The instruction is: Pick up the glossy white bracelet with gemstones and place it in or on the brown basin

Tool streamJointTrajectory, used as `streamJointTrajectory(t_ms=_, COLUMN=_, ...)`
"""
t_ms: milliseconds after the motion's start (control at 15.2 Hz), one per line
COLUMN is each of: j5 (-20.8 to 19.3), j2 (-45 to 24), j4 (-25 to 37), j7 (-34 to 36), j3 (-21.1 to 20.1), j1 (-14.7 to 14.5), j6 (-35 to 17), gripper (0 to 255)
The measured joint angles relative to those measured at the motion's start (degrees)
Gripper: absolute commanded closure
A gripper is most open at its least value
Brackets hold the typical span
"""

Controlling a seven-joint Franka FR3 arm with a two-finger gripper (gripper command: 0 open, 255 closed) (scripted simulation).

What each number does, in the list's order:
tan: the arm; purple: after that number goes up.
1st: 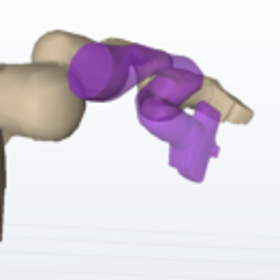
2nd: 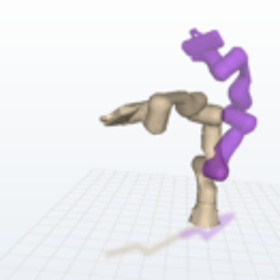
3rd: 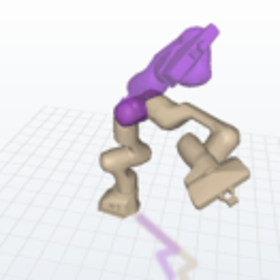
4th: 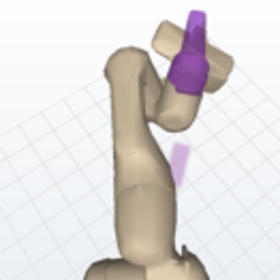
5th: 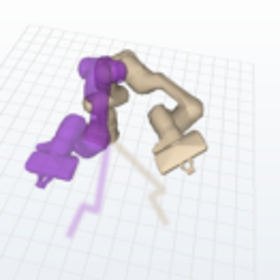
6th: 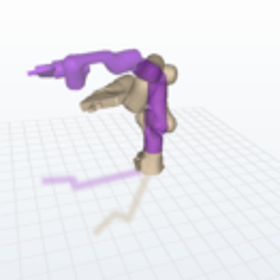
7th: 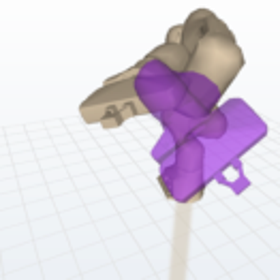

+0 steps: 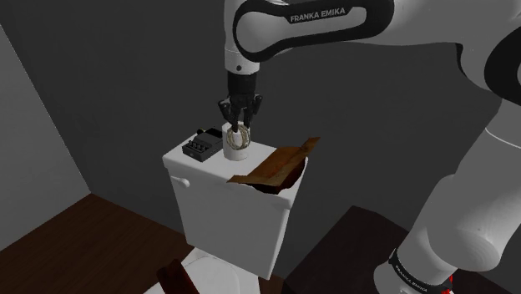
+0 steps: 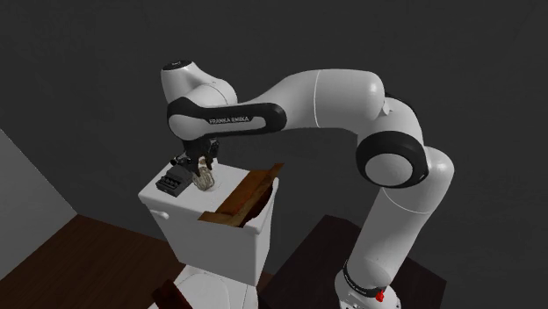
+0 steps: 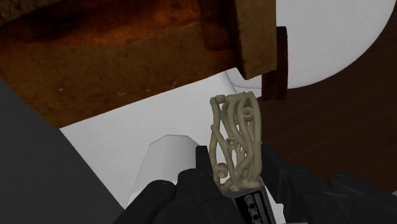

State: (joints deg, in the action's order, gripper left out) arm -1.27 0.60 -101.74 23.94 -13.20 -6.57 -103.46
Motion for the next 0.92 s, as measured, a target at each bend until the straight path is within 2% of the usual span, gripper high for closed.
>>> streamJointTrajectory(t_ms=660, j5=-0.2, j2=-1.1, j4=8.7, j7=-0.1, j3=0.0, j1=0.0, j6=7.7, gripper=255)
streamJointTrajectory(t_ms=924, j5=1.3, j2=6.0, j4=2.1, j7=-2.4, j3=1.1, j1=0.9, j6=8.1, gripper=255)
